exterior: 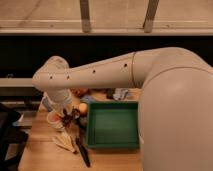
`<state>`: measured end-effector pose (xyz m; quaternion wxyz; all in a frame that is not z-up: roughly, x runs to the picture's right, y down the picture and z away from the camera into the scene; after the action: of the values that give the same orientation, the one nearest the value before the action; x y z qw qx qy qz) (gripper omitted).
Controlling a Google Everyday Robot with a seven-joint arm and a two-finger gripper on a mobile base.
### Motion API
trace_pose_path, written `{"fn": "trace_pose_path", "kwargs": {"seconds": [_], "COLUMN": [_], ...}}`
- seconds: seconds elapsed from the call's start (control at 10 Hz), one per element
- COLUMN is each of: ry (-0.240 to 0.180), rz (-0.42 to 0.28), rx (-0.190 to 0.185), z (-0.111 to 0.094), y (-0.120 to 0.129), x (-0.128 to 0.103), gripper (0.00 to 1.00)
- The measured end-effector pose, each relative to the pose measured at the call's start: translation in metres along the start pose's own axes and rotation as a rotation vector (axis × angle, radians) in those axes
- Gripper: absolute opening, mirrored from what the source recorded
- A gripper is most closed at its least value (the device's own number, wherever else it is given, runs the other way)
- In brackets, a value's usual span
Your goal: Place grapes in metal cup
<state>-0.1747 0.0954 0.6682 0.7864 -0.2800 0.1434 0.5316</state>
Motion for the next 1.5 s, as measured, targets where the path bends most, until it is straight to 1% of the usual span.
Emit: {"fn": "trace_pose_path", "kwargs": {"seconds": [0.2, 0.3, 0.5, 0.7, 0.8, 0.9, 1.1, 1.2, 1.5], "ry": [-0.034, -0.043, -0.055, -0.051, -0.041, -0.038, -0.027, -0.016, -0.002], "rz": [0.047, 0.06, 0.077, 0.081, 0.08, 0.075, 0.08, 0.074, 0.065], "rx": [0.034, 0.046, 0.062, 0.062, 0.053, 0.028, -0.026, -0.056, -0.099], "z": [-0.019, -0.023, -0.028, -0.022, -0.012, 0.002, 0.027, 0.041, 0.052], "y": [-0.013, -0.02, -0.038, -0.048, -0.049, -0.049, -0.056, -0.053, -0.048], "x": [-0.003, -0.005, -0.018, -0.027, -0.03, -0.033, -0.038, -0.04, -0.05], "gripper": [0.0, 0.0, 0.0, 0.0, 0.0, 0.0, 0.0, 0.0, 0.01]}}
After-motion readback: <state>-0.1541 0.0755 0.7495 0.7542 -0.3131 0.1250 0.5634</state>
